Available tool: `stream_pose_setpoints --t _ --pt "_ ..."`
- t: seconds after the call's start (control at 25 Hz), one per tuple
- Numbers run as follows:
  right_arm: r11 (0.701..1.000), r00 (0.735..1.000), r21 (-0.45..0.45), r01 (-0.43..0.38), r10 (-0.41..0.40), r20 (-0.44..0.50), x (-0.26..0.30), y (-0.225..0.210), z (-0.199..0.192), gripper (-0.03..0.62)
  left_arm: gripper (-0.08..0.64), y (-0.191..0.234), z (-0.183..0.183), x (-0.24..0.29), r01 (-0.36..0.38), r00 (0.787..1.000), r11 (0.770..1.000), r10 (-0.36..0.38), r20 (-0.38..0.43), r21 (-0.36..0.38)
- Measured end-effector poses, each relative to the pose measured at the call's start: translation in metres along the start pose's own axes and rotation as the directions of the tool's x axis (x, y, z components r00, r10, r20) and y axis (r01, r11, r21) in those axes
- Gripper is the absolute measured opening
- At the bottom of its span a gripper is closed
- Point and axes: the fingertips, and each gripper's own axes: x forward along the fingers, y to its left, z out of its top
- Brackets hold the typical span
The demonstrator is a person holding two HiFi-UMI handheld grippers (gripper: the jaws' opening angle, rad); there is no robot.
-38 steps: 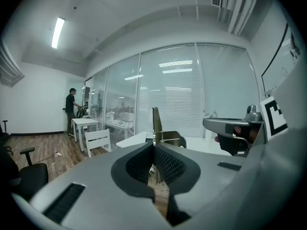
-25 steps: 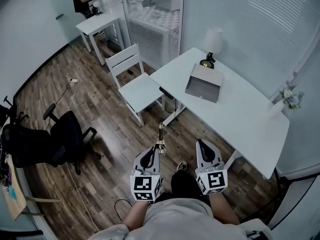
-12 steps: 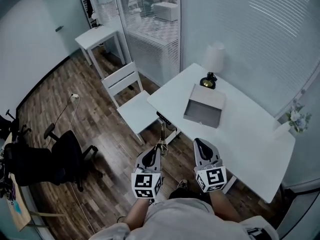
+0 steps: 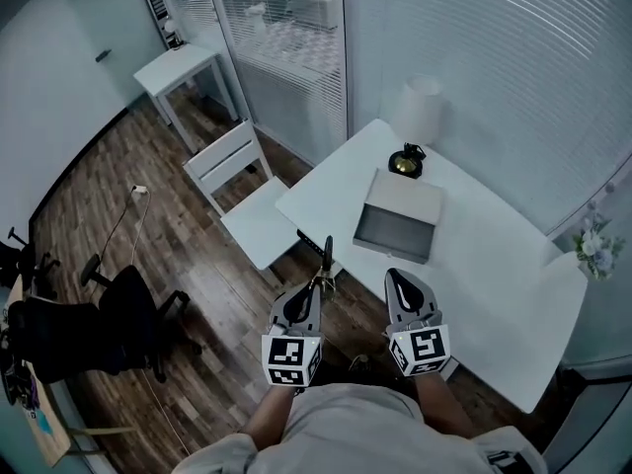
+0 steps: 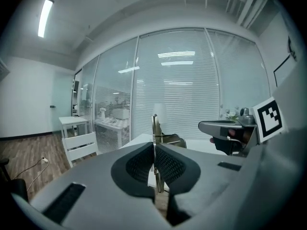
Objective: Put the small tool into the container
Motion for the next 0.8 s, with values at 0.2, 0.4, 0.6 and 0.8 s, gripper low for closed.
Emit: stream_pose_setpoints --t 0.2,0.4,0.6,0.8 --pt "0.998 0.998 0.015 0.055 -0.055 -0.022 0.017 -0.020 -0.010 0.026 0.026 0.002 0.003 0.041 0.062 0.998 0.998 -0.062 -0.015 0.021" --pt "0.991 0.990 0.020 0.132 -0.130 -0.053 0.043 -0.037 -0.016 0.026 0.026 0.011 0.007 0.085 0.142 0.989 0.989 -0.141 -0.038 0.036" --pt "0.981 0.978 0.014 0.196 -0.194 -0.072 0.078 -0.047 -0.014 0.026 0.026 0.024 0.014 0.126 0.231 0.972 0.971 -0.227 -0.055 0.069" --pt "0.961 0.958 0.012 0.275 -0.273 -0.089 0.106 -0.053 -0.014 0.026 0.026 0.043 0.020 0.163 0.319 0.947 0.941 -0.311 -0.082 0.113"
